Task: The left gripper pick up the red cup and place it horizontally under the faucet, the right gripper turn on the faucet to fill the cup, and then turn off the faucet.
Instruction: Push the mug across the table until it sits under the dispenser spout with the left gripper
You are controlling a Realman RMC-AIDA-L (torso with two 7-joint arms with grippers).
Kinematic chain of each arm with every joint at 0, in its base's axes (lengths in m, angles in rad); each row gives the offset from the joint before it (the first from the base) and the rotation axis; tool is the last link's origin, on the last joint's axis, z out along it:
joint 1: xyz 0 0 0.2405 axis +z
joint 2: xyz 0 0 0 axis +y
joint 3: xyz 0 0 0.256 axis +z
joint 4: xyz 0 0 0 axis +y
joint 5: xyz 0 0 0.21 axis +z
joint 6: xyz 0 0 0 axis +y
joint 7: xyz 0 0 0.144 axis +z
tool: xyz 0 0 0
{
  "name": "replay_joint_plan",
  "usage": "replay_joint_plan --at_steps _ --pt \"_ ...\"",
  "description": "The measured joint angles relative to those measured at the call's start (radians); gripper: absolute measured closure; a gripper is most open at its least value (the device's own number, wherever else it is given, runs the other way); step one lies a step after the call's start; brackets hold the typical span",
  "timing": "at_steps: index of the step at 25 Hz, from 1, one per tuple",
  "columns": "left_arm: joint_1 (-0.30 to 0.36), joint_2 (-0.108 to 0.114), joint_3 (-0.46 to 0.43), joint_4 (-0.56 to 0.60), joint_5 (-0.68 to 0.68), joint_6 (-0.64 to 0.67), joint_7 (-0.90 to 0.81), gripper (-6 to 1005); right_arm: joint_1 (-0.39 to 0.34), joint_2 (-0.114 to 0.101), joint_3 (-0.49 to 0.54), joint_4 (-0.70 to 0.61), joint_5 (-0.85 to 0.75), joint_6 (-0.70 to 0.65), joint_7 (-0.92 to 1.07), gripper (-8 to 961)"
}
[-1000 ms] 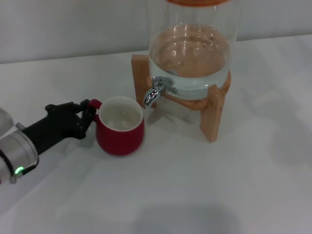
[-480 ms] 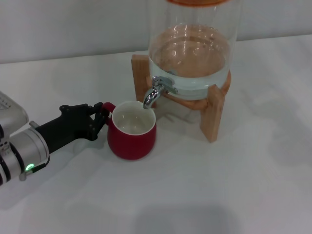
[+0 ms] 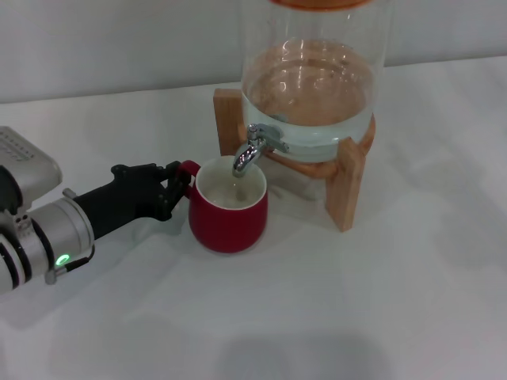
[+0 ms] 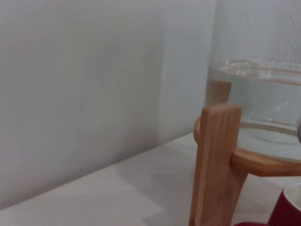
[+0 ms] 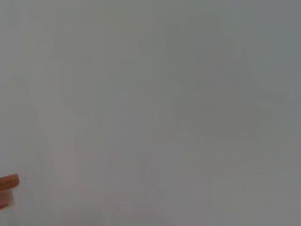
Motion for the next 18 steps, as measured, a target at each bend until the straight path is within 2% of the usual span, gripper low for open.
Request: replay_joint_plan --at_steps 9,18 --pt "-0.018 0.0 0.013 0.0 0.006 0.011 -0.078 848 0.0 0.0 0.002 0.0 0.0 0.0 -0.001 232" --pt "-0.029 0.0 0.082 0.001 0.007 0.025 -0.105 848 0.001 0.0 0.003 0.0 0.0 0.0 -0.002 232"
